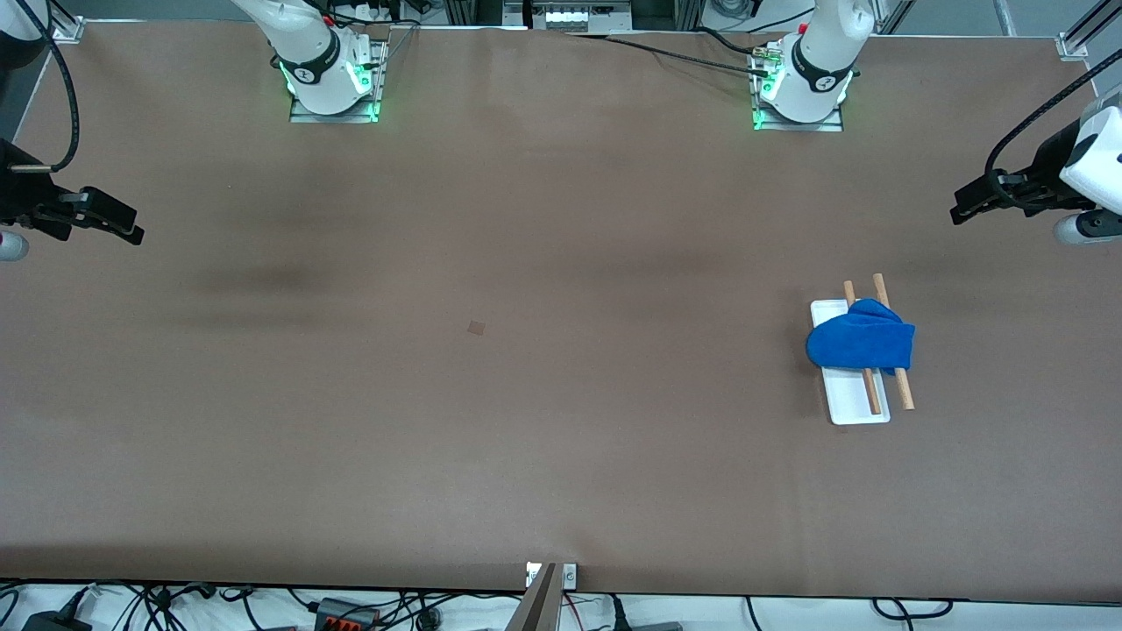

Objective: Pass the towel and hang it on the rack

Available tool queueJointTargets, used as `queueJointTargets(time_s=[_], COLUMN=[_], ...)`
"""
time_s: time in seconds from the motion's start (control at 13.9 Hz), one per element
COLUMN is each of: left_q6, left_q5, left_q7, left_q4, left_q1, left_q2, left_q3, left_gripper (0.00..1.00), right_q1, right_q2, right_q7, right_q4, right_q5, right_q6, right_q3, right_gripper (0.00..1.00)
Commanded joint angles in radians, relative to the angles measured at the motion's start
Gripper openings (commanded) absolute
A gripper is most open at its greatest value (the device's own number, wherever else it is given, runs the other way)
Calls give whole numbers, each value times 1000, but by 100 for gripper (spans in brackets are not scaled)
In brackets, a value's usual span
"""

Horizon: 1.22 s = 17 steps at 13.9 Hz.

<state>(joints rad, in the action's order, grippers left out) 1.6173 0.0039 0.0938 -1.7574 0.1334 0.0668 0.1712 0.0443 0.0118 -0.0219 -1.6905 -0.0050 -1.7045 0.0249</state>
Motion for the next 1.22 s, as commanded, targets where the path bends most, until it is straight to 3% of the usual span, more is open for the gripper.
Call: queueJointTargets(time_s=[0.0,1.15], left_q6=[7,6], left_q5=[24,21], left_q7=[7,-6], left_q4=[-4,-2], left_q1=[2,2], left_q2=[4,2], left_q3=[-6,-6], left_gripper=[100,100], right_q1=[-6,-11], right_q2=[-24,-26], right_q7=[-15,-16], right_q4=[-14,-20], right_q5=[-12,-13], right_q6=[-6,-4], right_q3=[0,0], right_gripper=[100,100])
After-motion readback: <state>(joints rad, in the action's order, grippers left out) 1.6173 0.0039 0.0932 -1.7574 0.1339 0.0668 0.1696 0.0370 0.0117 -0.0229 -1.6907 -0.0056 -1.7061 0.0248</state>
